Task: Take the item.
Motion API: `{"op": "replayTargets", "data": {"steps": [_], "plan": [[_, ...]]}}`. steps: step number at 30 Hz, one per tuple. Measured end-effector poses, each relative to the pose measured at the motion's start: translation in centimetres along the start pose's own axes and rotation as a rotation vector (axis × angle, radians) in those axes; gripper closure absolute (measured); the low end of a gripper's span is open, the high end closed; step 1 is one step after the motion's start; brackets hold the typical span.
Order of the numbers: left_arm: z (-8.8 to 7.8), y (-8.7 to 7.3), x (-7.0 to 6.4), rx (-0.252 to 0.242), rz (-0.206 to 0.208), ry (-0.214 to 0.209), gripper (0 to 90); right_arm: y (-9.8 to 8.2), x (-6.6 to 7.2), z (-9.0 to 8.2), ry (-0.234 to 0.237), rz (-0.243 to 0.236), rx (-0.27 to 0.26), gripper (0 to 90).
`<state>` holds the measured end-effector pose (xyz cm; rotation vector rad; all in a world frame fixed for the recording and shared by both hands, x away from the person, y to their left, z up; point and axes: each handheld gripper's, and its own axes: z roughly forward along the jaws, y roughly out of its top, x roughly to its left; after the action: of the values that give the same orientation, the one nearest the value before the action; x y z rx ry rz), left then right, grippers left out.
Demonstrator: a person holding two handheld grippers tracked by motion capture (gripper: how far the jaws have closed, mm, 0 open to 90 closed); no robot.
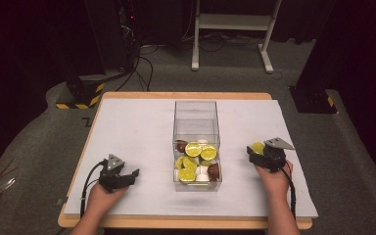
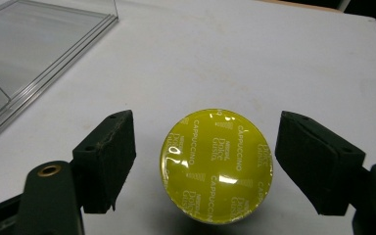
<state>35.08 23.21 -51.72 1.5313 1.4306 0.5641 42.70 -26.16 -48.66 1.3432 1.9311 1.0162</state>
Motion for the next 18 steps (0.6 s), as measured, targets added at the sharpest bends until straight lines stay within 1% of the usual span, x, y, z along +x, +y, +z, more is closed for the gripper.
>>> {"op": "replayTargets", "data": {"steps": [7, 11, 12, 17, 18], "plan": [[0.0, 0.0, 0.0, 0.000, 0.000, -0.001, 31.5, 0.2, 0.2, -0.6, -0.007, 0.004, -0.020, 21.4], [0.0, 0.0, 0.0, 0.001, 0.001, -0.001, 31.4, 0.3, 0.3, -1.0, -0.006, -0.007, -0.034, 21.2], [0.0, 0.0, 0.0, 0.001, 0.001, -0.001, 31.3, 0.3, 0.5, -1.1, -0.010, -0.004, -0.038, 21.2], [0.0, 0.0, 0.0, 0.003, 0.001, -0.002, 31.3, 0.5, 0.7, -1.5, -0.022, -0.022, -0.056, 21.4], [0.0, 0.0, 0.0, 0.003, 0.001, -0.002, 31.2, 0.5, 0.8, -1.6, -0.023, -0.018, -0.059, 21.4]]}}
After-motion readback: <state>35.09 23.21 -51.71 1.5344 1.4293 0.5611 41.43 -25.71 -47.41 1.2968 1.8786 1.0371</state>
